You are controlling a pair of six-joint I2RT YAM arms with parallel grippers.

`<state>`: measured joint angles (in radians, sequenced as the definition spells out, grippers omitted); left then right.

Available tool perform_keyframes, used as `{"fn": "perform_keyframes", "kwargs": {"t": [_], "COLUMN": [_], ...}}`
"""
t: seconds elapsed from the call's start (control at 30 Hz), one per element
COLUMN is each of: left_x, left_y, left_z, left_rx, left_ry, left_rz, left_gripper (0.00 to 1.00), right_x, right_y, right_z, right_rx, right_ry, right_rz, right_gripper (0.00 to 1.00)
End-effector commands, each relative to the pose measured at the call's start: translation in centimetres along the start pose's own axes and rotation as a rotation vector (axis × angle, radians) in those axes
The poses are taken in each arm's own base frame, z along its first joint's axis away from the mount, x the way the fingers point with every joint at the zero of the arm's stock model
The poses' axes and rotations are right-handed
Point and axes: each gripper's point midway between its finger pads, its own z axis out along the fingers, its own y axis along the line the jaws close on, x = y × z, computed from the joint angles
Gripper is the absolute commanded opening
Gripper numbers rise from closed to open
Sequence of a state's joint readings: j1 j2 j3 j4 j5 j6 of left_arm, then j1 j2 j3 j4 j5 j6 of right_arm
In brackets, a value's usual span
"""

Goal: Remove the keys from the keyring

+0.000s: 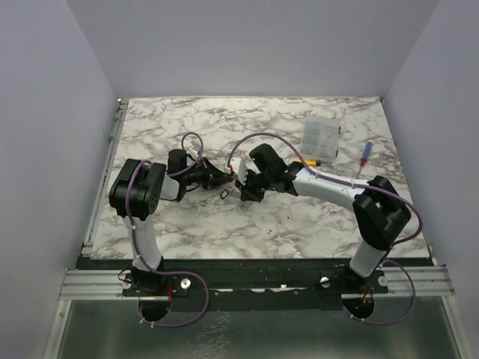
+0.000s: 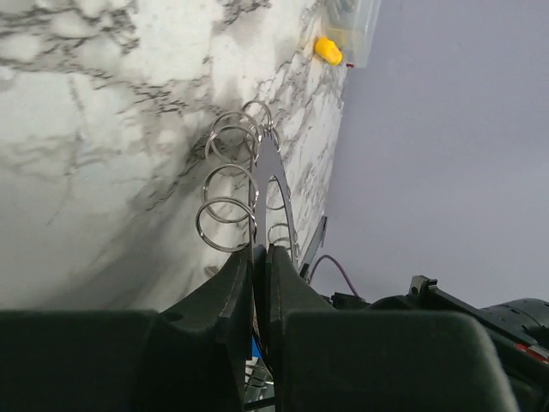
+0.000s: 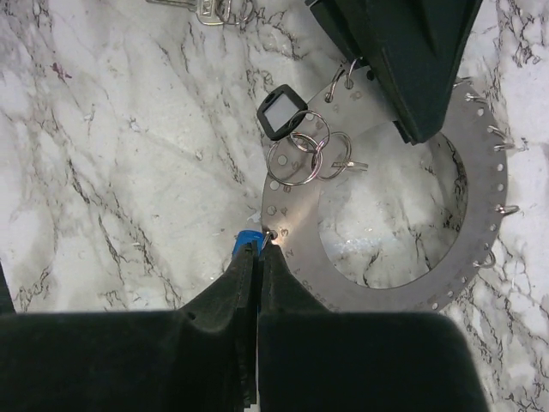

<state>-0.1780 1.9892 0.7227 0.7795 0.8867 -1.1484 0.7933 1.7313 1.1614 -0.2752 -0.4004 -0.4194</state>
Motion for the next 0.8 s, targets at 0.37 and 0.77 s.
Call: {"fn": "perform_keyframes", "kwargs": {"t": [0.37, 0.77], "left_x": [0.5, 1.9], "left_y": [-13.0, -18.9], "left_z": [-4.6, -8.9], "left_rx": [0.247, 0.176], "left_ry": [-0.103, -0.155], "left_rz": [0.505, 0.945], "left_gripper": [0.0, 0.0], "right_x": [-7.6, -13.7], "right_y": [0.8, -1.5], "right_z": [-8.5, -21.7], "right_rx": [0.023, 0.135], "right_ry": [-0.117, -0.387], "right_rz": [0.004, 0.075], "right_gripper": [0.74, 0.89]}}
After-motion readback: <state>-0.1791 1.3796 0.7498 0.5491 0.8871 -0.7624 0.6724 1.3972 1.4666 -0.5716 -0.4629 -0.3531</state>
